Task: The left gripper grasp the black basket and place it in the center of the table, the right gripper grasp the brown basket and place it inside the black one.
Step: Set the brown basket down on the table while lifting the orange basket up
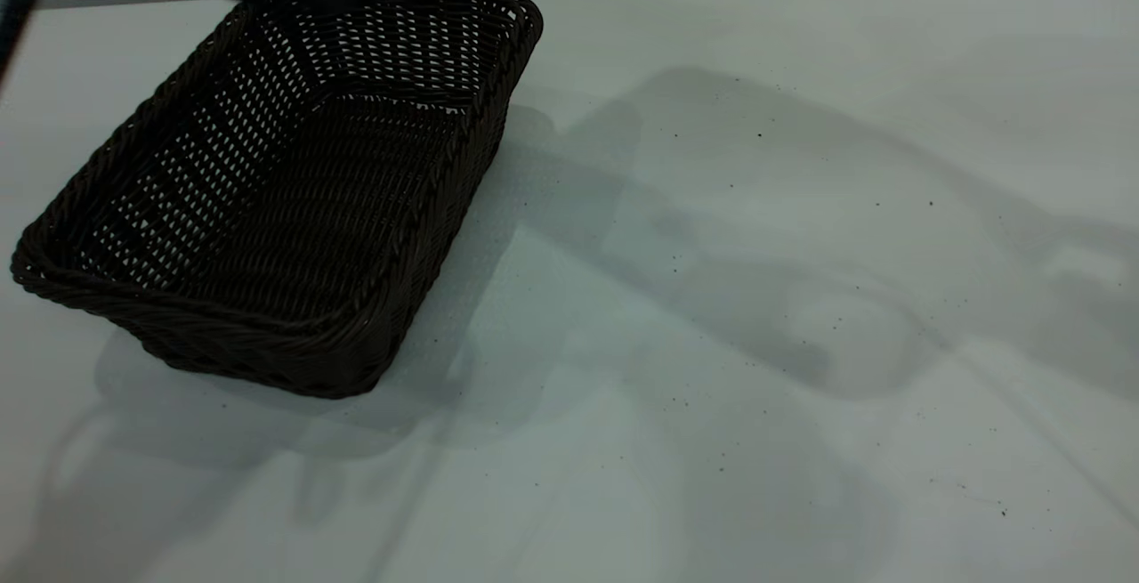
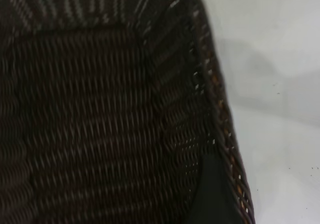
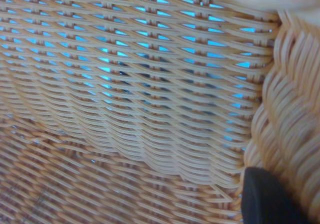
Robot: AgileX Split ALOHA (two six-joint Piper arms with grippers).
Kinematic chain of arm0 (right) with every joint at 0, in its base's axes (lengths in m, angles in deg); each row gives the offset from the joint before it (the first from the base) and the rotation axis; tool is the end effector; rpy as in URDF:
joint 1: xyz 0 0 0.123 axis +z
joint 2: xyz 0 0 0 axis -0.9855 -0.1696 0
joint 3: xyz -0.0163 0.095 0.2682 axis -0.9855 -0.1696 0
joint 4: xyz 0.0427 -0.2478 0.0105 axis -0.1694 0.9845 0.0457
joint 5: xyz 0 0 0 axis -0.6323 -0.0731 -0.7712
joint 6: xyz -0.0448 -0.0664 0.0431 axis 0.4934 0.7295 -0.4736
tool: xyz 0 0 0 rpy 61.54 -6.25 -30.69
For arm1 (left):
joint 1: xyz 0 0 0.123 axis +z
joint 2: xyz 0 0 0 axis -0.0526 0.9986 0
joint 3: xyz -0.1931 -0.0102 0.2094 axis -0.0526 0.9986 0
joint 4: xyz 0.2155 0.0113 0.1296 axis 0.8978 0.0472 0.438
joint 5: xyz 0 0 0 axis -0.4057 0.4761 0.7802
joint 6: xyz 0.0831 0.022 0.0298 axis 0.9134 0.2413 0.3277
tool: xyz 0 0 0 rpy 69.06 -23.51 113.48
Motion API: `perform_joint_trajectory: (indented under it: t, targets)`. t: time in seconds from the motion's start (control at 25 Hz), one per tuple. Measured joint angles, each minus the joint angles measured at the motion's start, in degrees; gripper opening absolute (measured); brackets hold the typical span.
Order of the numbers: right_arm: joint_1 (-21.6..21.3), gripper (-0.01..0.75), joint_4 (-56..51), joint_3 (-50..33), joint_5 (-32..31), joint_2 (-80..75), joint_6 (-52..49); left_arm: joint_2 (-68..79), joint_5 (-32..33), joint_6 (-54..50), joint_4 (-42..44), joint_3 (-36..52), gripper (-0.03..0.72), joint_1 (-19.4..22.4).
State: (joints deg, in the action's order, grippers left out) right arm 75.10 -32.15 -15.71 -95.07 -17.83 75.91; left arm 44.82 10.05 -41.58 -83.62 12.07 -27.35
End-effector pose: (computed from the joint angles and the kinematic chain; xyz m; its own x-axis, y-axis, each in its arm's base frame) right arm 0.2594 0.0385 0.2320 -0.7932 0.5487 -0.2640 0.1109 0.5565 0.8234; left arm 0.2603 -0.1332 0.2269 -0.7518 0.2641 -0.6041 0.4421 0.8817 -0.1648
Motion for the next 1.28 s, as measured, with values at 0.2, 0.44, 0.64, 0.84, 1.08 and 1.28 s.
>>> perform_joint_trajectory:
  t: [0.2,0.44,0.64,0.84,1.08,1.28]
  targets:
    - [0.0,0.104,2.76,4.18,-2.88,0.0,-0.51,4.22,0.21,-2.01,-0.02,0.0,0.447,-0.36]
    - [0.0,0.104,10.17,9.52,-3.93,0.0,-5.47,10.03,-2.59,-4.71,-0.07,0.0,0.447,-3.02]
    - [0.0,0.104,10.88,9.91,-4.18,0.0,-5.63,14.98,-8.47,-7.63,-0.13,0.0,0.447,-5.18]
    - [0.0,0.104,10.94,9.91,-4.08,0.0,-5.63,19.16,-11.02,-9.28,-0.13,0.0,0.447,-5.24]
    - [0.04,0.104,11.27,9.91,-3.67,0.0,-5.53,22.54,-13.31,-9.22,-0.5,0.0,0.447,-6.39]
    - [0.04,0.104,11.57,9.91,-3.34,-0.05,-5.53,23.58,-14.23,-7.96,-0.16,0.0,0.411,-8.64]
